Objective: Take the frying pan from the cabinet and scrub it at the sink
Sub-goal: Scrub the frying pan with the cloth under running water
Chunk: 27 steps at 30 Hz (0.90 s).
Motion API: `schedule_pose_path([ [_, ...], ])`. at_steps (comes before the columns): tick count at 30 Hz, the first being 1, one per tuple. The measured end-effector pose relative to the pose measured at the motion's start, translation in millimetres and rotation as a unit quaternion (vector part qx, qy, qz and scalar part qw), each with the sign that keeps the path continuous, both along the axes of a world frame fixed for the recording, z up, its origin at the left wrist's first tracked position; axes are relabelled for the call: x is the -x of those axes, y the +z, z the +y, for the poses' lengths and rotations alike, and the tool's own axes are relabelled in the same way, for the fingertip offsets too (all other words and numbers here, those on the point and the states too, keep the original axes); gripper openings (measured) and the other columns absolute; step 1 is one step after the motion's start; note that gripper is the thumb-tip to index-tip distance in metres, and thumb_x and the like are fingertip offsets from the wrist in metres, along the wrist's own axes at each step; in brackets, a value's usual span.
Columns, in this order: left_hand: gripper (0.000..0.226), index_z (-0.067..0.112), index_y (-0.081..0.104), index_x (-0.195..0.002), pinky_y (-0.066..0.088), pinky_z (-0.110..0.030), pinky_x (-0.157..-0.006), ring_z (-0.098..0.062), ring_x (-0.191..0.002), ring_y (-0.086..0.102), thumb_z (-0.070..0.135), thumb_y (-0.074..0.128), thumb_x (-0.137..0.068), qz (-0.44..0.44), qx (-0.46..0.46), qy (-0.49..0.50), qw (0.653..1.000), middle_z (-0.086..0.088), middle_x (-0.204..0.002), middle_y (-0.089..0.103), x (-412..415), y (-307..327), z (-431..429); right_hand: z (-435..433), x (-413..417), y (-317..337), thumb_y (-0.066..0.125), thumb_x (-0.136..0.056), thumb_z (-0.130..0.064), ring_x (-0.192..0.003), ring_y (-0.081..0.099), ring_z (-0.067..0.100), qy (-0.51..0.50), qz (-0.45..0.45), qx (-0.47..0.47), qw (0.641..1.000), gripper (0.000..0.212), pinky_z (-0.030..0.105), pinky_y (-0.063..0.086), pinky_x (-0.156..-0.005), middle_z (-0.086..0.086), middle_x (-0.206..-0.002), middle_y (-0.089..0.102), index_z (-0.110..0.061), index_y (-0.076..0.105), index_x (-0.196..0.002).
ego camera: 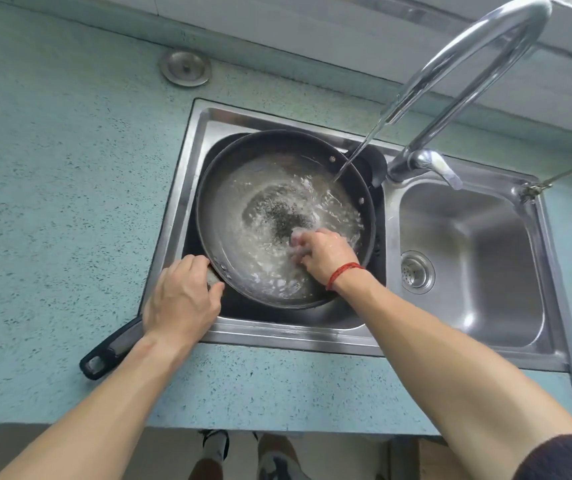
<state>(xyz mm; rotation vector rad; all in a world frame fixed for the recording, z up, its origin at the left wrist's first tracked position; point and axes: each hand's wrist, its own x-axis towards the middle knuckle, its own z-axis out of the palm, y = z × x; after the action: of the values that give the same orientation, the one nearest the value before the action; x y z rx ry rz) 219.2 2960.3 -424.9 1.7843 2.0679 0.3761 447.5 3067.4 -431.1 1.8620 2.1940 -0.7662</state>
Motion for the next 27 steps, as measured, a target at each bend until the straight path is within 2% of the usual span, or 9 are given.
schedule_pose_path([
  [4, 0.014, 0.012, 0.055, -0.086, 0.039, -0.033, -0.07, -0.021, -0.076, 0.05, 0.023, 0.065, -0.087, 0.003, -0.004, -0.004, 1.0, 0.0, -0.081, 0.055, -0.8, -0.5, -0.4, 2.4, -10.4, 10.5, 0.06, -0.086, -0.028, -0.109, 0.06, 0.033, 0.021, -0.023, -0.013, 0.999, 0.038, 0.038, 0.049, -0.089, 0.008, -0.117, 0.063, -0.032, 0.059, -0.124],
  [8, 0.014, 0.014, 0.053, -0.084, 0.04, -0.034, -0.069, -0.021, -0.075, 0.051, 0.021, 0.065, -0.087, -0.005, 0.001, -0.006, 1.0, 0.0, -0.079, 0.055, 0.5, 1.0, -0.8, -2.2, -28.7, 38.2, 0.051, -0.094, -0.035, -0.106, 0.059, 0.034, 0.011, -0.049, -0.079, 0.996, 0.038, 0.045, 0.051, -0.087, 0.012, -0.117, 0.062, -0.015, 0.054, -0.127],
  [12, 0.018, 0.015, 0.05, -0.08, 0.044, -0.036, -0.067, -0.021, -0.071, 0.051, 0.02, 0.066, -0.087, -0.011, 0.004, -0.009, 1.0, 0.001, -0.075, 0.053, -0.5, 5.8, -1.9, 5.3, -51.4, 72.4, 0.056, -0.089, -0.032, -0.101, 0.058, 0.034, 0.016, -0.086, -0.229, 0.97, 0.039, 0.045, 0.05, -0.085, 0.014, -0.11, 0.062, -0.005, 0.059, -0.117],
  [15, 0.018, 0.017, 0.049, -0.078, 0.043, -0.036, -0.065, -0.021, -0.071, 0.051, 0.021, 0.064, -0.087, -0.014, 0.01, -0.001, 1.0, 0.001, -0.075, 0.054, -0.1, 6.4, -1.2, 13.4, -67.1, 88.8, 0.06, -0.083, -0.036, -0.11, 0.055, 0.037, -0.014, -0.138, -0.312, 0.94, 0.047, 0.045, 0.044, -0.093, 0.018, -0.118, 0.059, -0.001, 0.06, -0.114],
  [16, 0.018, 0.017, 0.049, -0.078, 0.043, -0.036, -0.064, -0.021, -0.072, 0.051, 0.022, 0.063, -0.087, -0.013, 0.013, 0.002, 1.0, 0.001, -0.075, 0.054, 0.3, 6.0, -1.1, 15.6, -71.8, 91.5, 0.061, -0.082, -0.038, -0.12, 0.051, 0.039, -0.03, -0.155, -0.309, 0.938, 0.055, 0.045, 0.041, -0.101, 0.021, -0.127, 0.055, 0.001, 0.057, -0.121],
  [18, 0.018, 0.018, 0.049, -0.078, 0.044, -0.037, -0.063, -0.022, -0.072, 0.051, 0.023, 0.062, -0.088, -0.014, 0.019, 0.007, 1.0, 0.002, -0.076, 0.053, 0.5, 6.0, -1.0, 17.3, -79.7, 93.9, 0.059, -0.085, -0.038, -0.143, 0.03, 0.041, -0.06, -0.184, -0.264, 0.945, 0.075, 0.046, 0.025, -0.118, 0.027, -0.151, 0.035, 0.006, 0.04, -0.142],
  [21, 0.018, 0.018, 0.049, -0.076, 0.044, -0.038, -0.063, -0.022, -0.072, 0.051, 0.023, 0.063, -0.087, -0.017, 0.017, 0.007, 1.0, 0.002, -0.075, 0.053, 0.1, 6.2, -0.8, 19.8, -88.4, 93.1, 0.052, -0.089, -0.039, -0.151, 0.008, 0.037, -0.098, -0.208, -0.209, 0.951, 0.087, 0.045, 0.009, -0.124, 0.026, -0.161, 0.011, 0.007, 0.014, -0.153],
  [27, 0.016, 0.017, 0.051, -0.078, 0.045, -0.041, -0.064, -0.023, -0.074, 0.052, 0.023, 0.062, -0.087, -0.013, 0.023, 0.014, 1.0, 0.002, -0.076, 0.054, 0.1, 3.9, -0.4, 20.3, -92.4, 89.6, 0.05, -0.09, -0.039, -0.152, 0.006, 0.035, -0.141, -0.218, -0.157, 0.953, 0.088, 0.046, 0.007, -0.122, 0.025, -0.162, 0.009, 0.007, 0.01, -0.153],
])
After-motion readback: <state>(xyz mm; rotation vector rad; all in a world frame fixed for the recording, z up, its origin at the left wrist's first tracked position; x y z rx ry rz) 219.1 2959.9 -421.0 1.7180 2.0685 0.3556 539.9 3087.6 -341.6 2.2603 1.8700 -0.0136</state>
